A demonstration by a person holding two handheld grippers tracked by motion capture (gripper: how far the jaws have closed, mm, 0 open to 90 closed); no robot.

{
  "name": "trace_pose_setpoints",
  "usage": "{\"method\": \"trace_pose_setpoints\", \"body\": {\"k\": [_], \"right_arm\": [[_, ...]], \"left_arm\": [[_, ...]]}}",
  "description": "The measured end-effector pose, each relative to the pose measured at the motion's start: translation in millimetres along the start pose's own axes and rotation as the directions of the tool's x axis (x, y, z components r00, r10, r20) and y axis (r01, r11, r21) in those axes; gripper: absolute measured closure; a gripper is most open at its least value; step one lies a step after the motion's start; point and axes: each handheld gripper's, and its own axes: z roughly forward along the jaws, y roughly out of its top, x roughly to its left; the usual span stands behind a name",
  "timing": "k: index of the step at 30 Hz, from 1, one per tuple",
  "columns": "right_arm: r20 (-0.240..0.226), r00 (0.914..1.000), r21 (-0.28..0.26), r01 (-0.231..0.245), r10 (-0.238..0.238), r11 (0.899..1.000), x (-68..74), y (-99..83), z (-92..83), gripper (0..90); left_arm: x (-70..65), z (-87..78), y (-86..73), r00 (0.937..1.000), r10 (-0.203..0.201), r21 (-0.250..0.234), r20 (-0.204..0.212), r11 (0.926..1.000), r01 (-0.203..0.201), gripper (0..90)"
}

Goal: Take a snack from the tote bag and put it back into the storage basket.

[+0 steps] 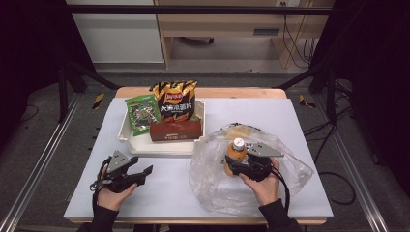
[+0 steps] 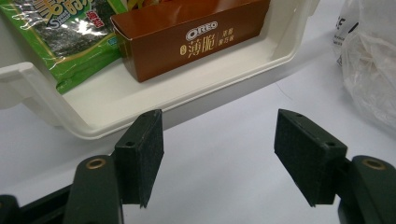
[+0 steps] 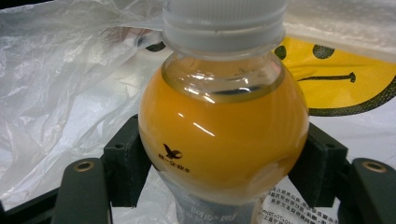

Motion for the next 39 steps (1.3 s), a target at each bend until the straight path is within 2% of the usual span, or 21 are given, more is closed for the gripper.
{"method": "trace_pose_setpoints", "body": {"k": [9, 16, 23, 33, 39], "right_arm": [[0.036, 0.9993, 0.012, -0.009, 0.008, 1.000, 4.3, 1.0, -5.4, 31.5], [0.011, 0.9998, -0.004, -0.016, 0.016, 1.000, 7.5, 6.7, -17.8, 31.5], [-0.024, 0.9995, -0.055, -0.023, 0.022, 0.998, 14.1, 21.2, -36.5, 31.5], [-0.039, 0.9992, -0.095, -0.010, 0.007, 0.995, 23.0, 43.2, -59.0, 31.5], [-0.044, 0.9990, -0.122, -0.007, 0.002, 0.992, 27.3, 62.6, -69.2, 31.5]], "left_arm": [[0.0, -1.4, -0.4, 1.0000, -0.001, -0.009, 0.001, 1.0000, 0.001, 32.8], [0.8, -6.2, 2.0, 1.0000, 0.004, -0.026, -0.004, 0.9997, -0.004, 32.9], [2.8, -8.2, 3.3, 1.0000, -0.001, -0.031, -0.003, 0.9995, 0.001, 32.3], [5.1, -8.8, 4.1, 0.9999, -0.008, -0.023, -0.009, 0.9997, 0.008, 31.4], [7.1, -10.6, 4.9, 0.9999, -0.011, -0.026, -0.009, 0.9996, 0.011, 31.0]]}}
